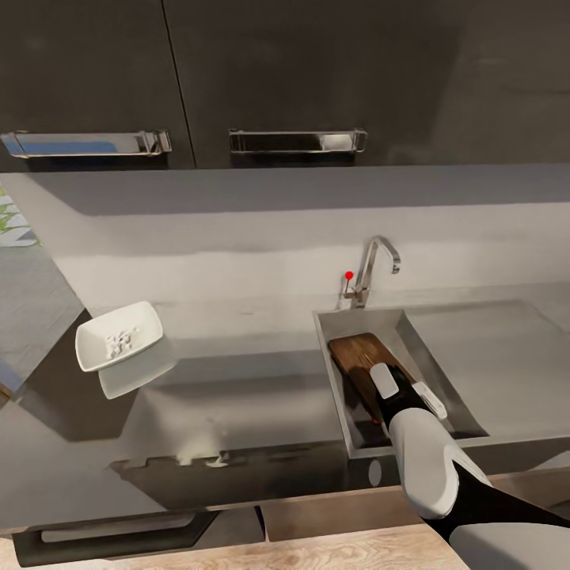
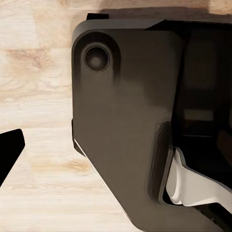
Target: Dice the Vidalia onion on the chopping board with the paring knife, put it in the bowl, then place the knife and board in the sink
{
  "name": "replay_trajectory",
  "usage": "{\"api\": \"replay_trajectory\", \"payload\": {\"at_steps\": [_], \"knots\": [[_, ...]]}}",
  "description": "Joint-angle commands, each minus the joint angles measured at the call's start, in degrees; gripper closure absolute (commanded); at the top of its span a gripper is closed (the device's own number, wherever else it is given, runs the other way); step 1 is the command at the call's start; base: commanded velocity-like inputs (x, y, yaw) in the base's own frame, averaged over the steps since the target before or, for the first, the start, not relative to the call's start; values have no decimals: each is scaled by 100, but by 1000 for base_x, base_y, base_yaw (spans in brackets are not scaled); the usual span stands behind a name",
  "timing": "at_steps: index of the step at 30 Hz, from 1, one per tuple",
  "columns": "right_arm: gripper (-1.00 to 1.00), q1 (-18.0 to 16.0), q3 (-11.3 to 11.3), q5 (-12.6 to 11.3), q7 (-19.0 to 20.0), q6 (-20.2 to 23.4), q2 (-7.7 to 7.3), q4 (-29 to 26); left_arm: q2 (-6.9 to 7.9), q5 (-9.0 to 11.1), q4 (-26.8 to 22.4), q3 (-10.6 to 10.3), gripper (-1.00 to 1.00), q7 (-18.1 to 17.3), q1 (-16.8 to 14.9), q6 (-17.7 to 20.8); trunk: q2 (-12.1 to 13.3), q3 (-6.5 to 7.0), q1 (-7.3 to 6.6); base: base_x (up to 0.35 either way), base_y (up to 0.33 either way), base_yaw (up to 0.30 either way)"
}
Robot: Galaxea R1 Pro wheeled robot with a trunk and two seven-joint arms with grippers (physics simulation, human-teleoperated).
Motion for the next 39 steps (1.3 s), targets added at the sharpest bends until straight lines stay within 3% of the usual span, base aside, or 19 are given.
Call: {"api": "replay_trajectory", "payload": {"at_steps": [1,6,7,23,29,31,32,33,37,38,39], "knots": [[100,-4,-14,9,-18,56,4,-15,-5,43,25,-48,-100,5,-10,-40,-11,-11,3,0,0,0],[100,-4,-21,8,-19,57,4,-16,-7,40,25,-48,-100,4,-8,-40,-11,-11,3,0,0,0],[-100,-4,-22,5,-20,57,4,-17,-10,41,25,-48,-100,4,-9,-40,-11,-11,3,0,0,0],[-100,-4,59,19,37,66,4,-103,-10,41,18,-48,-100,2,-9,-44,-11,-11,3,0,0,0],[-100,-4,1202,31,364,367,4,-620,-11,39,16,-48,-100,-5,-9,-65,-11,-11,3,0,0,0],[-100,-4,1551,28,406,748,4,-908,-7,39,14,-48,-100,-7,-9,-71,-11,-11,3,0,0,0],[-100,-4,1834,27,569,1177,4,-1158,-3,39,10,-48,-100,-7,-8,-74,-11,-11,3,0,0,0],[-100,-4,1938,27,747,1370,4,-1234,-2,39,6,-48,-100,-7,-9,-74,-11,-11,3,0,0,0],[-100,-4,2235,60,2194,2268,-10,-1462,-15,34,-1,-48,-100,-7,-9,-82,-11,-11,3,0,0,0],[-100,-4,2458,103,2857,2688,-195,-1550,-15,32,-1,-48,-100,-7,-9,-83,-11,-11,3,0,0,0],[-100,-4,2619,116,3187,2862,-313,-1576,-12,33,-1,-48,-100,-7,-9,-84,-11,-11,3,0,0,0]]}}
